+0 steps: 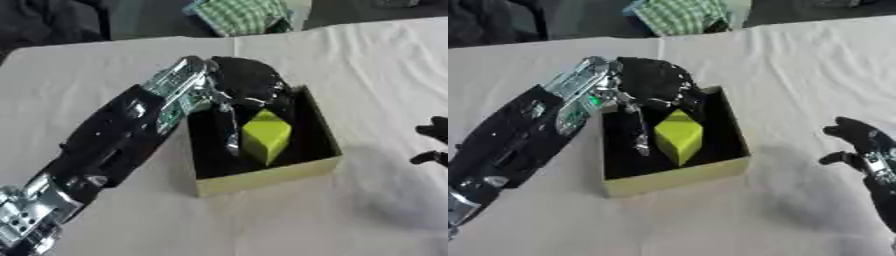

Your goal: Pick up objects on the table and place them in the box.

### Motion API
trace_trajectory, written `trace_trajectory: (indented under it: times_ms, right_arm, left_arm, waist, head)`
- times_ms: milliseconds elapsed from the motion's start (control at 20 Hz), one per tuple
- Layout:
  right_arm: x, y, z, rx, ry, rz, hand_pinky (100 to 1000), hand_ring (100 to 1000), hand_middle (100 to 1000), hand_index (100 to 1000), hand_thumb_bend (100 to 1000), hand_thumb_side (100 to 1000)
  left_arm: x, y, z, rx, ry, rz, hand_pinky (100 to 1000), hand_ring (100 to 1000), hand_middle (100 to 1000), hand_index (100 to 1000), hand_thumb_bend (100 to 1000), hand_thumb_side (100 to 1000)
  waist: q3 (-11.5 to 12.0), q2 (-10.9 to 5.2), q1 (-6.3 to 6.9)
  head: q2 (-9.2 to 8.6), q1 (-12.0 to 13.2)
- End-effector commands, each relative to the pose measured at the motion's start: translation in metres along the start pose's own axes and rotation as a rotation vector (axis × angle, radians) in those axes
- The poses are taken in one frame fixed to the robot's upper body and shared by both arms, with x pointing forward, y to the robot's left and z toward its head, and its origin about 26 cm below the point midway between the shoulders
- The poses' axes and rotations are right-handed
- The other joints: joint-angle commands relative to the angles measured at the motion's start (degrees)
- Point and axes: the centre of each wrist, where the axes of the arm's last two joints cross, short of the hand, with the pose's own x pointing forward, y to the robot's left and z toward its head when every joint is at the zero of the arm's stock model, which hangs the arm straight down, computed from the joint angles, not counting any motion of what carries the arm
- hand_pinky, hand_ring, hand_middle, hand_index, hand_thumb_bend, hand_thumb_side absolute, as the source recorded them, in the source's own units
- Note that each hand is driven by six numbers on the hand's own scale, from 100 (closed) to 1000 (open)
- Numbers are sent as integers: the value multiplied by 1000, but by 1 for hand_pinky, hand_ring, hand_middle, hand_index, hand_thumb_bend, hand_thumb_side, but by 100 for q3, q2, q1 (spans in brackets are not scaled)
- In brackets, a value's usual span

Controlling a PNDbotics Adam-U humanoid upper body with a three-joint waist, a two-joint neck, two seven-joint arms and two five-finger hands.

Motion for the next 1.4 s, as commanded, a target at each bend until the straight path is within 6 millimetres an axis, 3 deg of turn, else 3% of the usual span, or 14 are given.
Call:
trace_trajectory:
  times_ms: [50, 300, 600, 900, 1200, 1400]
  right_arm:
    - [5, -3, -4, 8, -22, 11, 582, 892, 735, 871, 100, 793]
    - [5, -4, -3, 7, -19, 14, 582, 893, 736, 871, 100, 794]
    - [4, -5, -2, 0, -15, 19, 582, 893, 736, 871, 100, 793]
    - [5, -9, 0, -16, -12, 27, 583, 893, 736, 871, 100, 791]
    - [6, -12, 1, -31, -14, 33, 583, 893, 736, 871, 100, 783]
    - [6, -14, 2, -42, -13, 36, 583, 893, 736, 871, 100, 777]
  left_arm:
    - [-4, 24, 13, -50, -31, -124, 825, 795, 794, 892, 1000, 464]
    - [0, 51, 30, 23, -14, -198, 834, 803, 808, 905, 1000, 467]
    - [7, 86, 65, 203, 16, -184, 832, 791, 794, 898, 996, 462]
    - [23, 109, 114, 496, 50, -41, 818, 748, 745, 871, 884, 435]
    - [41, 103, 164, 790, 67, 202, 806, 712, 703, 848, 799, 400]
    - [40, 73, 186, 963, 98, 383, 801, 683, 670, 837, 685, 379]
  waist:
    - [16, -112, -17]
    - [53, -116, -21]
    - [119, -119, -18]
    - [209, -117, -17]
    - [299, -143, -11]
    - [385, -164, -20]
  head:
    - [-61, -4]
    - [-62, -29]
    - [-78, -85]
    - [-87, -188]
    - [-118, -335]
    - [-154, -420]
